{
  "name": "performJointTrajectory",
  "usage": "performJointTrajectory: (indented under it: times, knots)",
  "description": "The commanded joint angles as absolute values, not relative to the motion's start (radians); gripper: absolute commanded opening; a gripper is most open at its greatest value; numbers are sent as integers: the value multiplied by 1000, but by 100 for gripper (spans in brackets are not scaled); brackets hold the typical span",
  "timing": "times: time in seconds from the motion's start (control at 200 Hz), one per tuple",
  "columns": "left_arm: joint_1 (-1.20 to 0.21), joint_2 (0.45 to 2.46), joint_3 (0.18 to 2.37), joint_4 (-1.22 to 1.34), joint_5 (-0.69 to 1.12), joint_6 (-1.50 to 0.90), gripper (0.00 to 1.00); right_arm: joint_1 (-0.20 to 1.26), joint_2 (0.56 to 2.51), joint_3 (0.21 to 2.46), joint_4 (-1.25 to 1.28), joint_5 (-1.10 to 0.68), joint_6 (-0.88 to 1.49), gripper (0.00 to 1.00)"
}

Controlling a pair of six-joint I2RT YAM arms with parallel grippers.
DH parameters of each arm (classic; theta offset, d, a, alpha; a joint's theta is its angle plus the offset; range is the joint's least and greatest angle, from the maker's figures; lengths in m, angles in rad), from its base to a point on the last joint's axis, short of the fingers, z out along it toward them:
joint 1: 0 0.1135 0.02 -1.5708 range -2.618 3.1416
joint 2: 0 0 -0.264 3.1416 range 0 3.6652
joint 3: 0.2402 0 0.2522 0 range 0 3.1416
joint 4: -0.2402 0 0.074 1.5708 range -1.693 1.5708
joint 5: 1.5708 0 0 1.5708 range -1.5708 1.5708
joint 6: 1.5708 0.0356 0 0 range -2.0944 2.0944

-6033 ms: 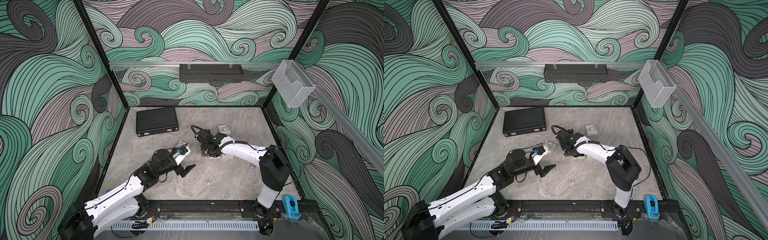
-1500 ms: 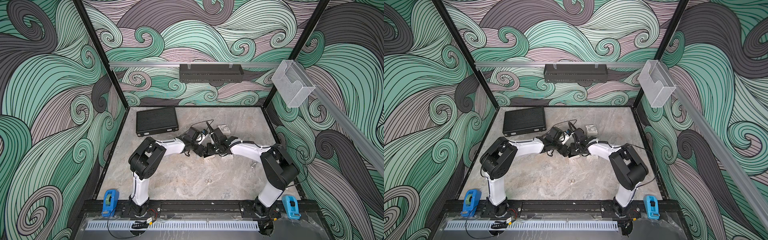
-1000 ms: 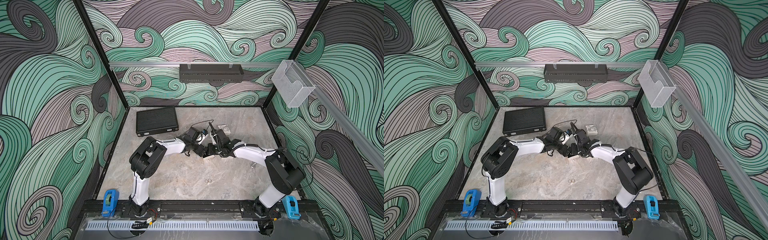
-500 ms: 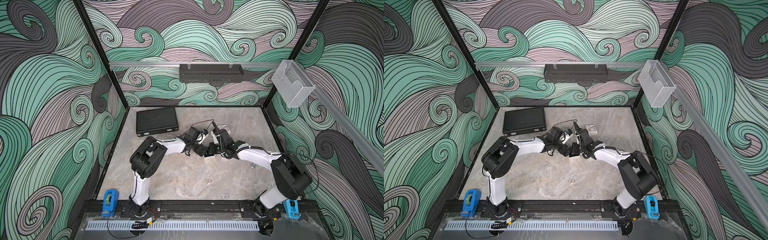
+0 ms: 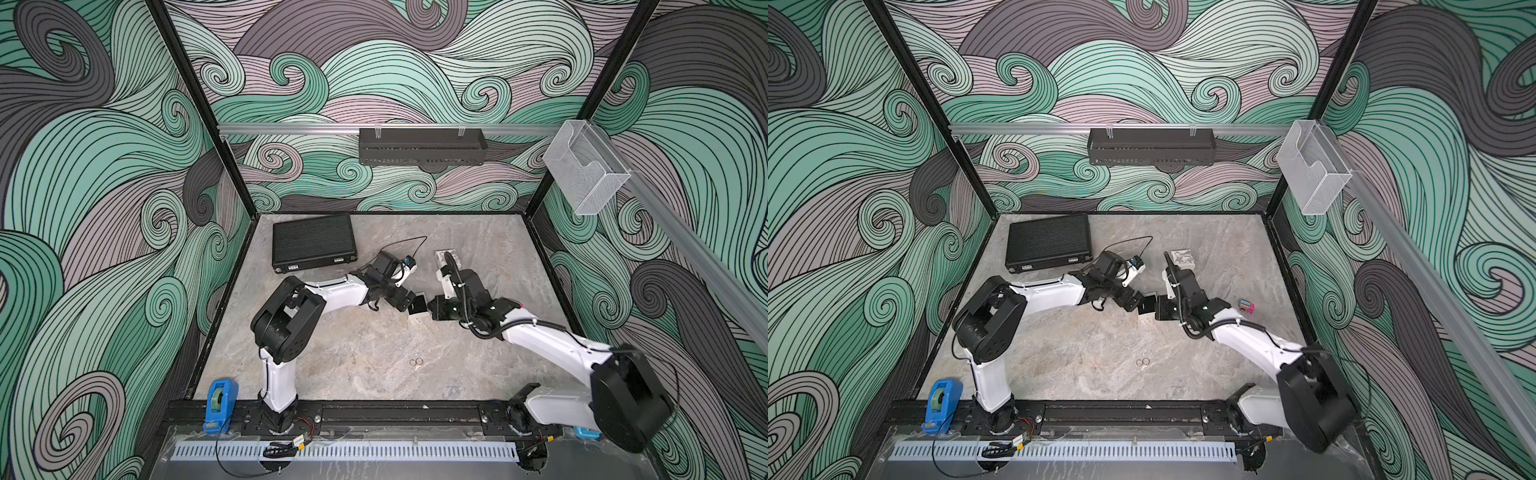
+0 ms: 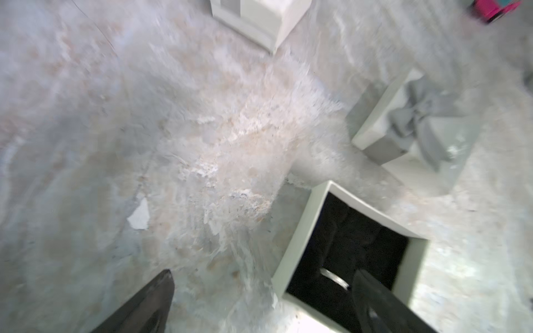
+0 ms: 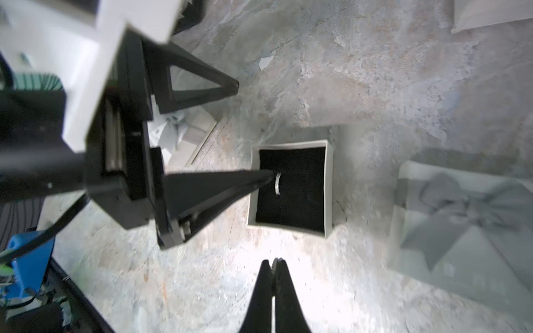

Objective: Take the rings out of the lift-off lid box
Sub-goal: Take out the ring from the jewelry box, then place the ring at the center of the board.

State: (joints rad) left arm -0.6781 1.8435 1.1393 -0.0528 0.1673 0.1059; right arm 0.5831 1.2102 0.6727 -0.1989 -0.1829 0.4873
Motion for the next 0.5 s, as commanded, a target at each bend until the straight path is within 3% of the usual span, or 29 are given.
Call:
performJointTrajectory:
  times: [0.0, 0.2, 0.491]
  knots:
    - [-678, 1734, 1105, -77, 172, 120, 98, 588, 1066, 610, -328, -236, 499, 0]
    - [-678, 1637, 1031, -78, 157, 104, 97, 594, 906, 493, -373, -334, 587, 0]
    - [-678, 1597, 1000, -92, 165, 100, 97, 597, 978, 341, -146, -465, 751, 0]
